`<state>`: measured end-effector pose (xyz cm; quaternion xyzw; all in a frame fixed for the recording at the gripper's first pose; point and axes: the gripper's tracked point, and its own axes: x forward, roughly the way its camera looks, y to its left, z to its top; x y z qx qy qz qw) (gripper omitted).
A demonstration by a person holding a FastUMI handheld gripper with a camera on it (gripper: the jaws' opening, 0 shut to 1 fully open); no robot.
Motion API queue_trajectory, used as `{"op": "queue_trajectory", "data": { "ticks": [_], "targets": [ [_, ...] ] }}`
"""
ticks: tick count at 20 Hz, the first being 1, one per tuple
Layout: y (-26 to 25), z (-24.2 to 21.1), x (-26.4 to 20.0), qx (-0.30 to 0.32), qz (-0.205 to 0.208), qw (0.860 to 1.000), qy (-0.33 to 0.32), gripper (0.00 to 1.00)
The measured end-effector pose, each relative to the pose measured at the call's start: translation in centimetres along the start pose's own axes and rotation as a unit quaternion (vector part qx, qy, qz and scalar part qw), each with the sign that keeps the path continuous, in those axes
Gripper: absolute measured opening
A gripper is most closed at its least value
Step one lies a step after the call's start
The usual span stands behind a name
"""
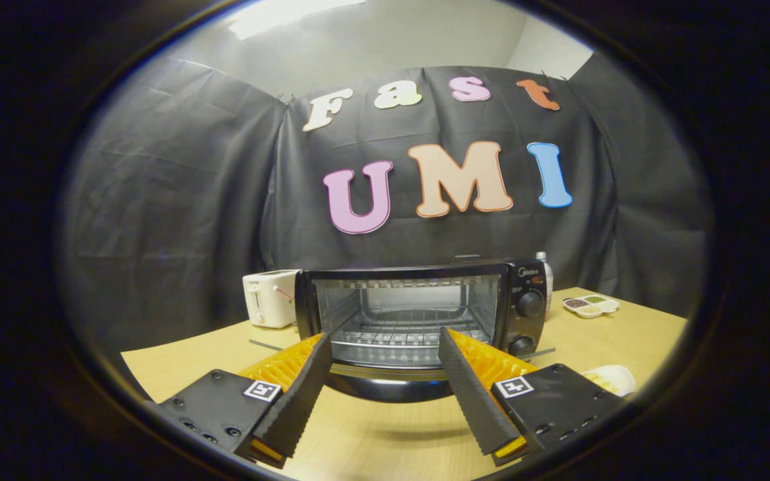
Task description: Open the toaster oven, put the food inside, and close the toaster oven door.
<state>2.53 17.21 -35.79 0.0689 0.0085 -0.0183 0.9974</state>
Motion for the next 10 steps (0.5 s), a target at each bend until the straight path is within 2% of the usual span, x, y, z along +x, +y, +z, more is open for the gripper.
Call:
{"op": "queue_trajectory", "data": {
  "ticks": [10],
  "targets": [
    [0.0,-4.0,-2.1,0.054,0.03,0.992,0.112,1.0]
  ]
}}
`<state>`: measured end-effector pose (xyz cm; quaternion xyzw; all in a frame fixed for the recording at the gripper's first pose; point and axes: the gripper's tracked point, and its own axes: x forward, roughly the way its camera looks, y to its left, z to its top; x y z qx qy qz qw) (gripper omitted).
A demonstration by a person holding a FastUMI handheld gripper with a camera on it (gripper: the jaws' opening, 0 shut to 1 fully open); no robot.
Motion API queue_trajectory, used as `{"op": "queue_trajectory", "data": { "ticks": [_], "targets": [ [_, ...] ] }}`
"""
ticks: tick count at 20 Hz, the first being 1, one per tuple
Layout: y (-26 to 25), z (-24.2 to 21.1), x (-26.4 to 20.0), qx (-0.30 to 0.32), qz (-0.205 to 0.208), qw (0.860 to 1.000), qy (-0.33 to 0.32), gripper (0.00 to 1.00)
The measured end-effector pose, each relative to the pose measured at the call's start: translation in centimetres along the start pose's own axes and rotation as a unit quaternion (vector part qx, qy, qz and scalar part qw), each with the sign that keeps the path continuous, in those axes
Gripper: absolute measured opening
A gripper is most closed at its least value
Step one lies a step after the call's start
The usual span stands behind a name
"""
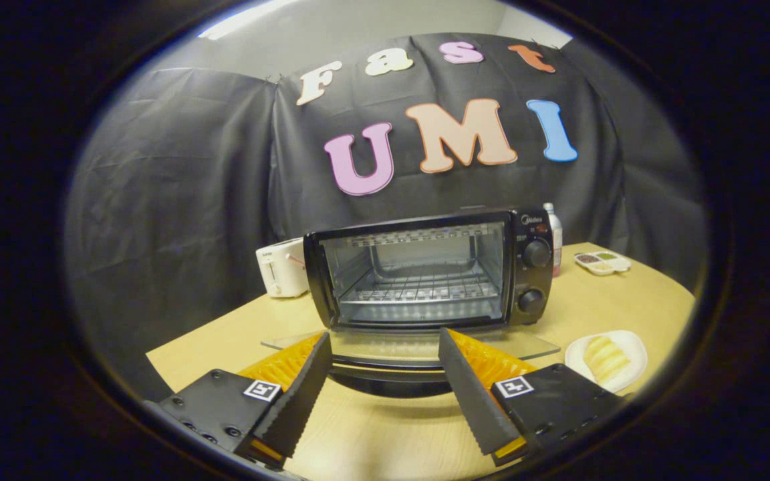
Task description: Open the toaster oven, put the food inside, and close the toaster oven door.
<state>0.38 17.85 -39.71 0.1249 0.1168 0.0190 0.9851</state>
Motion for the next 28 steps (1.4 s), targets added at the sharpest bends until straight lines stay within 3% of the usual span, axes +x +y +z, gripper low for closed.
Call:
{"op": "queue_trajectory", "data": {
  "ticks": [10,22,28],
  "targets": [
    [-1.0,-5.3,0.7,0.052,-0.025,0.992,0.111,0.99],
    [-1.2,-5.4,1.4,0.031,-0.022,0.995,0.097,0.98],
    [-1.9,-1.8,-0.6,0.059,-0.006,0.997,0.051,0.97]
  ]
}}
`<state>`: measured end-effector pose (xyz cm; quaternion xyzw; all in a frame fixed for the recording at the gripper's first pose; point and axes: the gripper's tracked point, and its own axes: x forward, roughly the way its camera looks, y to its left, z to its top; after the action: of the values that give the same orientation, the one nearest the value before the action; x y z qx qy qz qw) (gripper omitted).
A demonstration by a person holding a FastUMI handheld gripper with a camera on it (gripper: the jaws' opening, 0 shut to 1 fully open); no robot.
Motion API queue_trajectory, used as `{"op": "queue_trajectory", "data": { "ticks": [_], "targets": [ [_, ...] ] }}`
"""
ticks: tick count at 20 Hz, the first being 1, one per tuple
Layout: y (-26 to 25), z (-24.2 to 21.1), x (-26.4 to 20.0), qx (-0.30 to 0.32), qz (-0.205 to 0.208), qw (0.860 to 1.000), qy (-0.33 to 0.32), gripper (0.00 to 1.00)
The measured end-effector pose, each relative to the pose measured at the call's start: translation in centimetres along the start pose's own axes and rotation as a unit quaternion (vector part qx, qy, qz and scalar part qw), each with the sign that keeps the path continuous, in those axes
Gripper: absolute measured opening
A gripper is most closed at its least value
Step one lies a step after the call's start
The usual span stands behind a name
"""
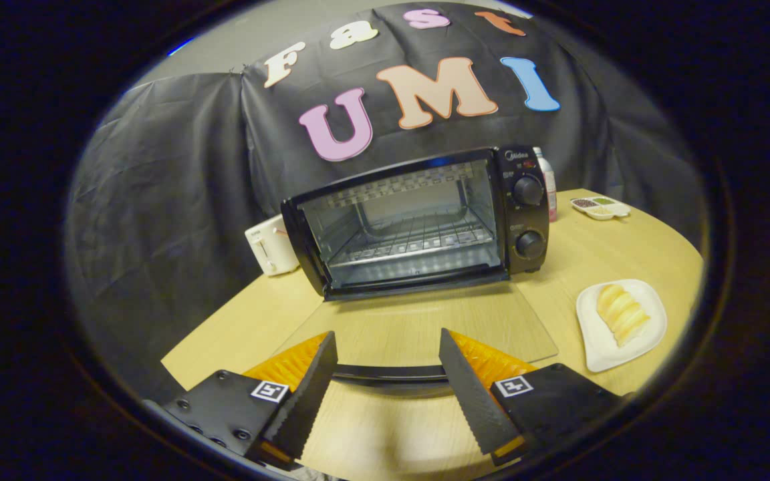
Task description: Open the toaster oven, put the food inside, and close the toaster oven door.
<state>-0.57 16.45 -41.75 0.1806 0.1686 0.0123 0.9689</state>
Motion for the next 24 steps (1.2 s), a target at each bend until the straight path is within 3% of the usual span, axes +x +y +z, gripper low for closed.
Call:
{"op": "queue_trajectory", "data": {
  "ticks": [7,12,16,24],
  "targets": [
    [-8.3,4.7,-4.7,-0.014,-0.039,0.999,-0.027,0.96],
    [-15.3,6.4,-4.9,-0.043,-0.106,0.993,-0.002,0.96],
    [-20.8,4.6,-3.7,-0.079,-0.15,0.985,0.044,0.96],
    [-25.8,-0.8,-1.2,-0.092,-0.157,0.974,0.138,0.96]
  ]
}}
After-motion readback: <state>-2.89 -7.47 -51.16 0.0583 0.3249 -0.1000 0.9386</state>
